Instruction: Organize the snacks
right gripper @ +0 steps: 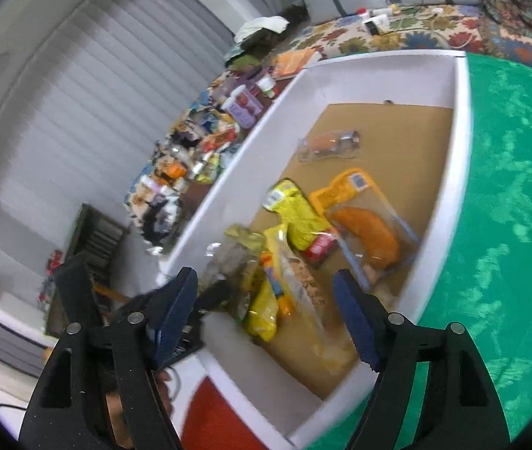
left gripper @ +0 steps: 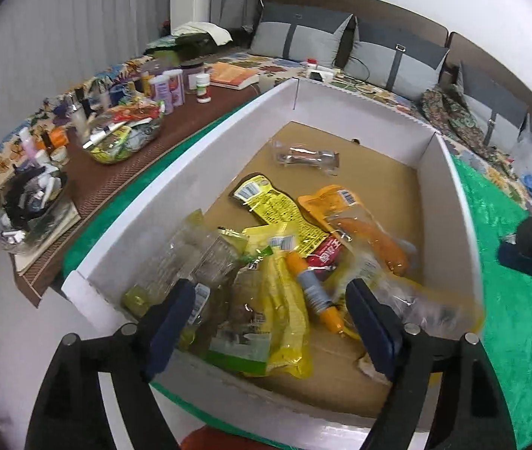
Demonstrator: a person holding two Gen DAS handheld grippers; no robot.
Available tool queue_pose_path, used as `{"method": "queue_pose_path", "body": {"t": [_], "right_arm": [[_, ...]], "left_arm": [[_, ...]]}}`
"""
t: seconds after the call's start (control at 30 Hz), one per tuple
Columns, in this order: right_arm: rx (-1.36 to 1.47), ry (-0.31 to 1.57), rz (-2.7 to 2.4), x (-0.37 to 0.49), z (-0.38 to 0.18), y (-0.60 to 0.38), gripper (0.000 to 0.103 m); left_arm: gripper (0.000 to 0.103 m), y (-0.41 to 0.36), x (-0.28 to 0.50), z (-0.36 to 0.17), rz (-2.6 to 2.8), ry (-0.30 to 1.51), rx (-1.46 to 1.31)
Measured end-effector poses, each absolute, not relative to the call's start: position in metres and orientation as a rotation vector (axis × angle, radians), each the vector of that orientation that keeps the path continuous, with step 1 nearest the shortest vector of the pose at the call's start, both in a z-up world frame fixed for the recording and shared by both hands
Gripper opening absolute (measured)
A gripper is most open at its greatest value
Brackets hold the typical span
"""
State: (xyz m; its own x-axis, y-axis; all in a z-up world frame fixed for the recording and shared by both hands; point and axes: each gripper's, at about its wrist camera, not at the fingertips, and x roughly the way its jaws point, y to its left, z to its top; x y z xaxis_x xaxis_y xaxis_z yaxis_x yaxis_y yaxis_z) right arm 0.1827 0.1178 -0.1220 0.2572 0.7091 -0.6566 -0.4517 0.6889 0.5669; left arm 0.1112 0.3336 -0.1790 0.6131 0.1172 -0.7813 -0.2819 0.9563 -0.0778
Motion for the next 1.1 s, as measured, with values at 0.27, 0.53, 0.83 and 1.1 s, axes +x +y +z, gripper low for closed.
{"method": "queue_pose_path", "body": {"t": [0.27,0.53,0.83,1.1], "right_arm": [[0.229,1.036,0.678,0.188,-0.132,0.074,0.078],[0.190,1.004,0.599,0.173,-0.134,0.031,0.078],[0.217,1.006,0.503,0.172,-0.141,-0.019,0.078],[0.166,1.006,0.520,0.170,-0.133,-0.010,0.078]], "left_arm": [[0.084,0.292,0.128,-0.172,0.224,0.866,-0.139],[0.084,0.231,0.128,-0.152,0.246,0.830,-0.021],[0.085,0.188,0.135,-0.145,0.206,0.844,0.007],[0.085,0.203,0.130,-0.133,0.317,0.863,-0.055]]}}
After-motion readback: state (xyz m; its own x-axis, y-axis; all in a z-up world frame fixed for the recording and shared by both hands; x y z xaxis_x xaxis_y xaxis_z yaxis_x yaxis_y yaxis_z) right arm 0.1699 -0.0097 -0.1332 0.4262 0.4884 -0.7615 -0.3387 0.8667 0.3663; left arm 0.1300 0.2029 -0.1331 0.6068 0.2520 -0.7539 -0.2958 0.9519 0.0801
